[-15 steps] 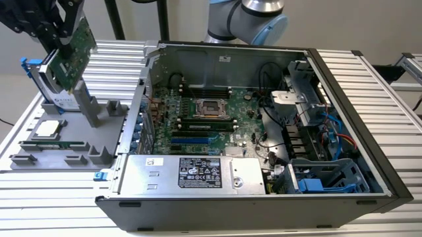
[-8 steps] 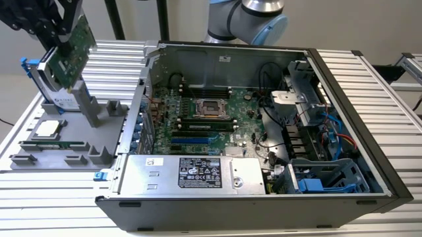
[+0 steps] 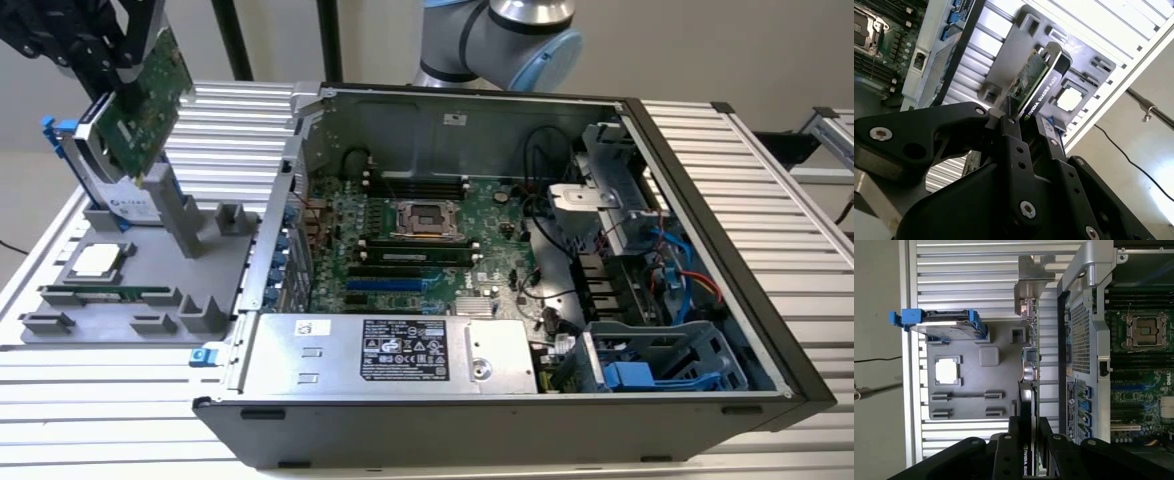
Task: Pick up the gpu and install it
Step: 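Pick up the gpu and move the gpu toward the slot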
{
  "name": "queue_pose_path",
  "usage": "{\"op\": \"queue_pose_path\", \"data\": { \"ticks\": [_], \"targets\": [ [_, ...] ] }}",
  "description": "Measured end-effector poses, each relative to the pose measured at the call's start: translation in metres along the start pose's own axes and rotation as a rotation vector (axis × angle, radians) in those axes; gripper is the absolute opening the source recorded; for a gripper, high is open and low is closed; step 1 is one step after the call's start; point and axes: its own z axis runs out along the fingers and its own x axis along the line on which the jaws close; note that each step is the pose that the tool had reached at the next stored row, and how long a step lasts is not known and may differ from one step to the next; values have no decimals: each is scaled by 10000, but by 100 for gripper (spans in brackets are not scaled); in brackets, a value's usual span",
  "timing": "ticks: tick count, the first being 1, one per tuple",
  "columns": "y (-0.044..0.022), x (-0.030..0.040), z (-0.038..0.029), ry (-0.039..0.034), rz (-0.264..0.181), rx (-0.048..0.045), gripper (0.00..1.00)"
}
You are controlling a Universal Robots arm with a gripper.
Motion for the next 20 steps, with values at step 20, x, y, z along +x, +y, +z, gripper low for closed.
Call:
{"op": "queue_pose_path", "data": {
  "ticks": [20],
  "targets": [
    [5,-129,2,-2,0,0,0]
  ]
}}
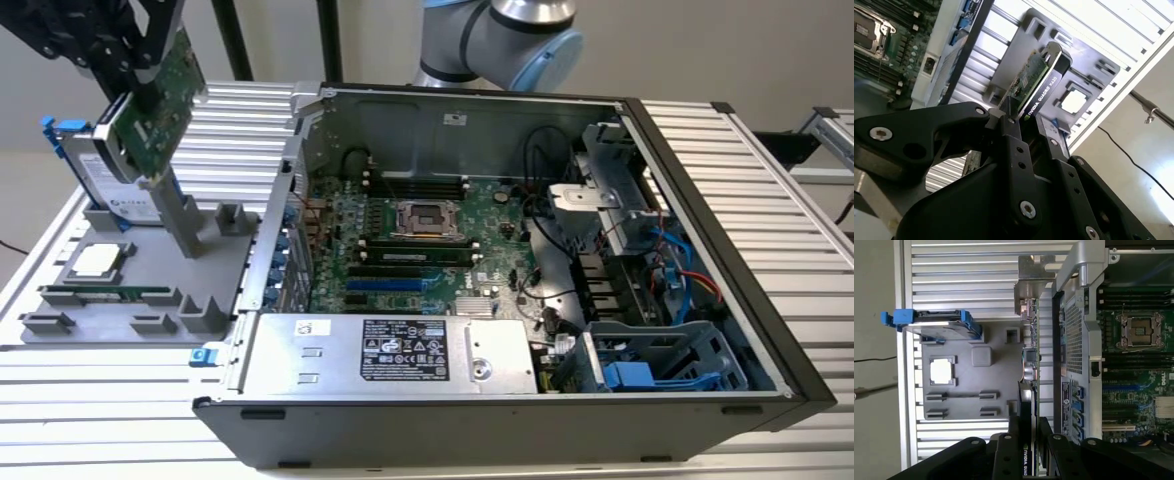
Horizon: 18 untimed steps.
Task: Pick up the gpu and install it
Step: 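Pick up the gpu and move the gpu toward the slot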
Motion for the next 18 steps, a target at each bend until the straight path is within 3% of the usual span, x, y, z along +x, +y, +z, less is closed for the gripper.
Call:
{"op": "queue_pose_path", "data": {
  "ticks": [18],
  "targets": [
    [9,-229,4,1,0,0,0]
  ]
}}
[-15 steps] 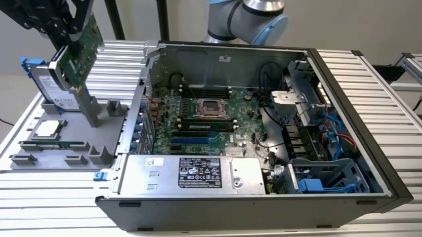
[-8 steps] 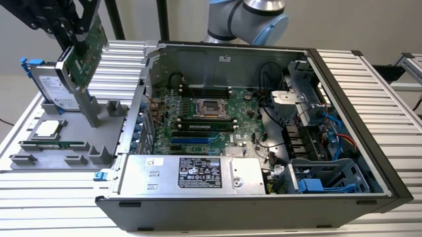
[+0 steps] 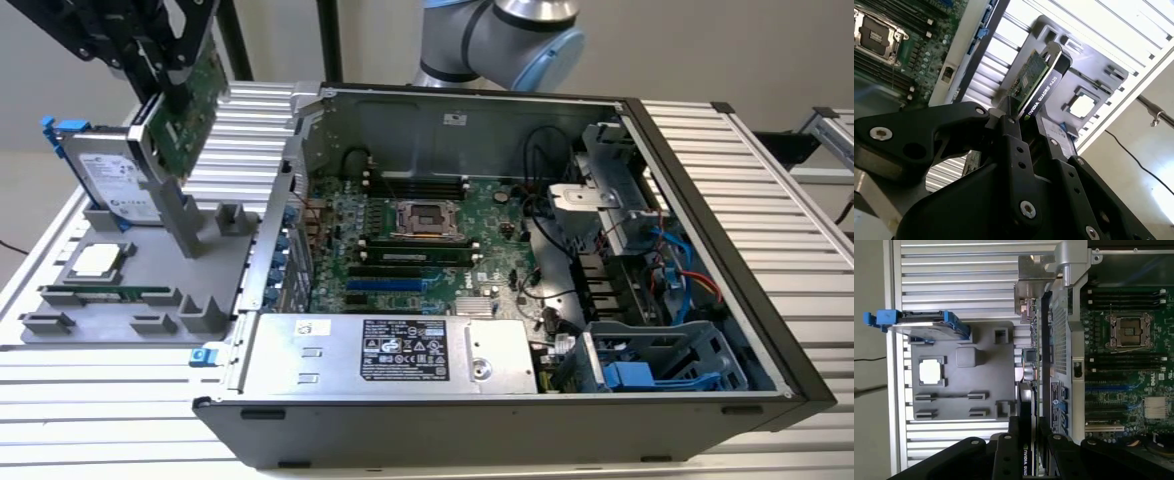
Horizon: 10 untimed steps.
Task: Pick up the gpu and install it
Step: 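Pick up the gpu and move the gpu toward the slot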
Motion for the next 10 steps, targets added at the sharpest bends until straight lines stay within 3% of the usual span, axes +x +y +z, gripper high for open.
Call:
{"op": "queue_pose_path", "data": {
  "ticks": [10],
  "targets": [
    [5,-138,3,0,0,0,0]
  ]
}}
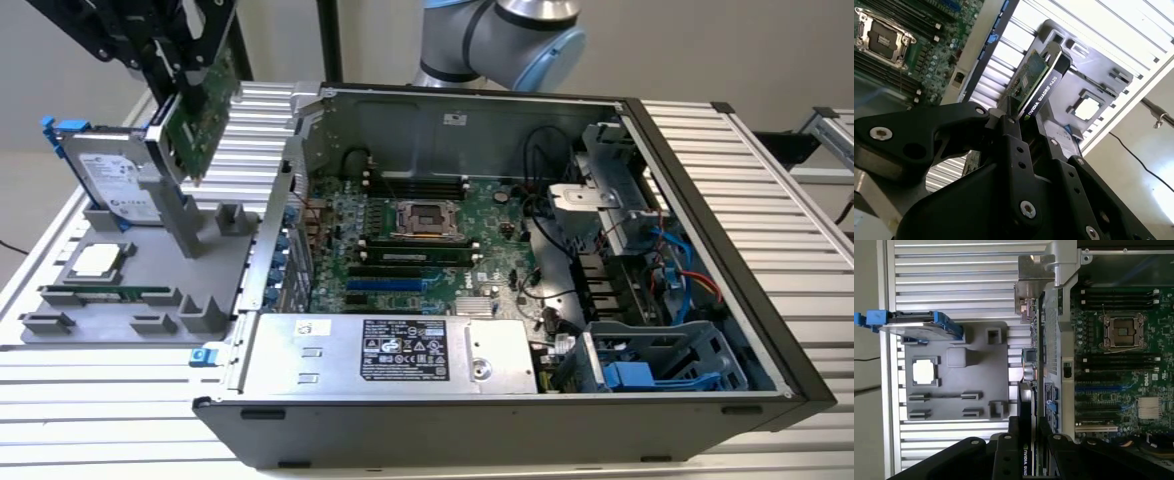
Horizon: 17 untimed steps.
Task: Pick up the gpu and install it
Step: 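Pick up the gpu and move the gpu toward the slot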
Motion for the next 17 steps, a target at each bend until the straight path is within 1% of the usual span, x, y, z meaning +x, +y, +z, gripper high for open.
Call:
{"op": "queue_pose_path", "data": {
  "ticks": [17],
  "targets": [
    [10,-275,5,1,1,0,0]
  ]
}}
